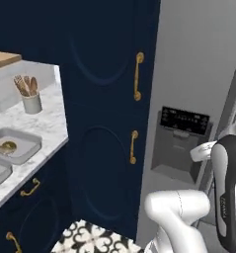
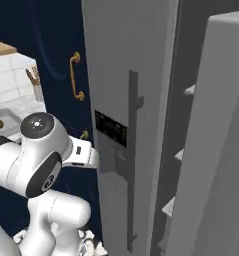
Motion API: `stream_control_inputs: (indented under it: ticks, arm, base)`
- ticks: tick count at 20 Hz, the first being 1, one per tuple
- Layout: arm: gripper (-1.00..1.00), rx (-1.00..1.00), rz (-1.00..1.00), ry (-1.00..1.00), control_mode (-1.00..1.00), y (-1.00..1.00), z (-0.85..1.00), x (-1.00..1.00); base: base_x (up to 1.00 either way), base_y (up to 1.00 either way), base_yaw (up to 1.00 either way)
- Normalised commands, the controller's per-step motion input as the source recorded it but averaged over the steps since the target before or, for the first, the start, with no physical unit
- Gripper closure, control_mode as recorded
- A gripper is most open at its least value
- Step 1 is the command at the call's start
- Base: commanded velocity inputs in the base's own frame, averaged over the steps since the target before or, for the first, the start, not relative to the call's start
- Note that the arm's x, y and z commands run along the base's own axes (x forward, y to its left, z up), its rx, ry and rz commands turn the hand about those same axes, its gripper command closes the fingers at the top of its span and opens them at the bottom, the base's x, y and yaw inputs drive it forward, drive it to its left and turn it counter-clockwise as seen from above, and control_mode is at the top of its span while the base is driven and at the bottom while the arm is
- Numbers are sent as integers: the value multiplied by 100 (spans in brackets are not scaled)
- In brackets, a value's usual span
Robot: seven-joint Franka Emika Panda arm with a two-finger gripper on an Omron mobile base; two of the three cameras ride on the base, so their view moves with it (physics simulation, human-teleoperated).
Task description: Place one avocado and one fish in each tupperware on the nearby counter, to pack two identical lunches.
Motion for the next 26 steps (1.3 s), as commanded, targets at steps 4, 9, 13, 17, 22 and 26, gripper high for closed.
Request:
stream_control_inputs:
  ticks: [4,9,13,17,22,26]
  arm:
    - [-100,0,0,0,100,0,0,0]
    - [-100,0,0,0,100,0,0,0]
    - [-100,0,0,0,100,0,0,0]
    - [-100,0,0,0,100,0,0,0]
    - [-100,0,0,0,100,0,0,0]
    - [-100,0,0,0,100,0,0,0]
  base:
    - [-32,-1,-74]
    - [-29,-3,-74]
    - [-26,-20,-70]
    - [-3,-15,-57]
    - [0,-9,-14]
    - [4,-37,0]
